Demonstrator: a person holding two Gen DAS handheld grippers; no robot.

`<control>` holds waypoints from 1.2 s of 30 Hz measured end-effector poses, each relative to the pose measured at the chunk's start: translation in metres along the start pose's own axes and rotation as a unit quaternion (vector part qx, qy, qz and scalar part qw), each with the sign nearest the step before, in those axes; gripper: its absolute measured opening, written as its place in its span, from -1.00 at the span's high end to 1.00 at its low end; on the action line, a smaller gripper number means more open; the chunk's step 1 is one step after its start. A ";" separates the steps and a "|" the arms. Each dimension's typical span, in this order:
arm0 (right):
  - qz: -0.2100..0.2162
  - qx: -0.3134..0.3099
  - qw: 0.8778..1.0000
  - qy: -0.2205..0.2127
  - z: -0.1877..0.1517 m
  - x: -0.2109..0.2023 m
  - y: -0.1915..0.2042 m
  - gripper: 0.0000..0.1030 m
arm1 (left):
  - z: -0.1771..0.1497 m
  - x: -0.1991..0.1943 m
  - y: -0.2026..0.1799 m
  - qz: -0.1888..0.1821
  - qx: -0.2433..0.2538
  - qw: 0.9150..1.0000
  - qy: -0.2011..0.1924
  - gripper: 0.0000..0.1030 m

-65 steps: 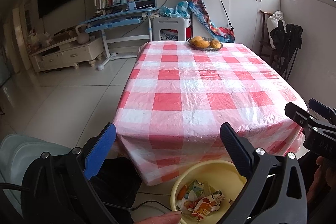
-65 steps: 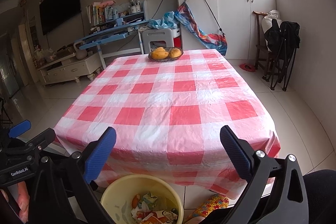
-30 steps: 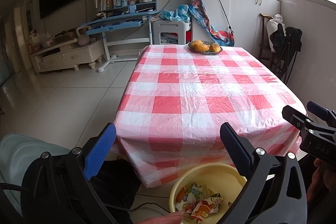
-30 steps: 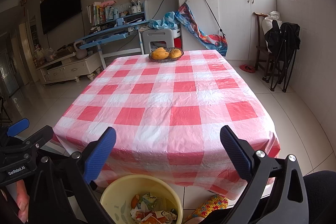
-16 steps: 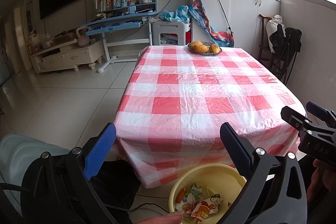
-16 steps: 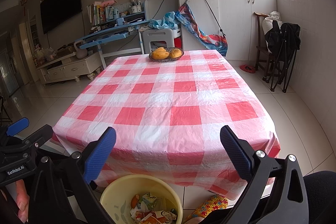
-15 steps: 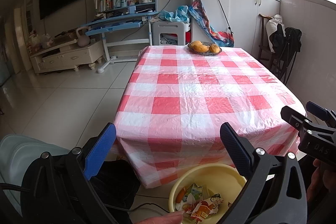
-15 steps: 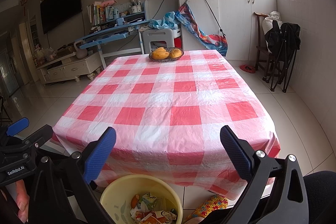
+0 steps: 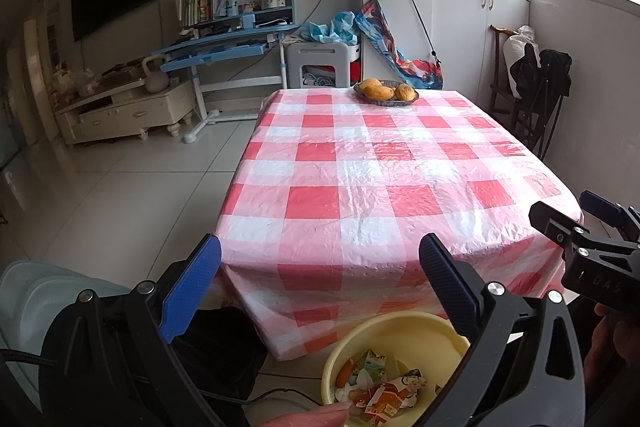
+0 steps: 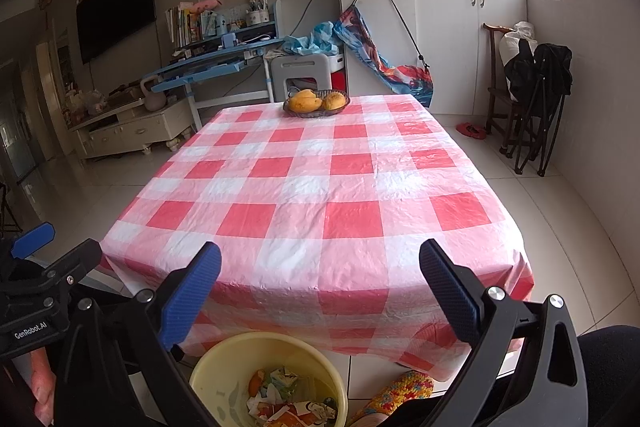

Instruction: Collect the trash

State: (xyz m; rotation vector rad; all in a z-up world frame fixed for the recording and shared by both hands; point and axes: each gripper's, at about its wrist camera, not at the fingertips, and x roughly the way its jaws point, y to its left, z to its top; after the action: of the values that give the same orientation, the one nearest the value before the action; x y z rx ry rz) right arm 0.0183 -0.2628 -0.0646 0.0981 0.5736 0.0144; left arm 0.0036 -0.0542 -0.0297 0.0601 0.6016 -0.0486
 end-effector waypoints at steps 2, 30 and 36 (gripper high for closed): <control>-0.001 -0.005 1.000 0.001 0.000 0.001 0.001 -0.85 | 0.002 0.000 0.000 -0.001 -0.003 1.000 0.000 -0.86; -0.004 -0.009 1.000 0.003 -0.003 0.003 0.000 -0.85 | -0.001 0.001 0.001 -0.003 0.001 1.000 -0.003 -0.86; -0.004 -0.008 1.000 0.003 -0.003 0.003 -0.001 -0.85 | -0.001 0.001 0.001 -0.003 0.002 1.000 -0.003 -0.86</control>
State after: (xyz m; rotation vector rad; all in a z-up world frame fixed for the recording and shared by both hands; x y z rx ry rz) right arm 0.0193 -0.2630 -0.0687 0.0802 0.5803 0.0124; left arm 0.0037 -0.0536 -0.0309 0.0628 0.5954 -0.0550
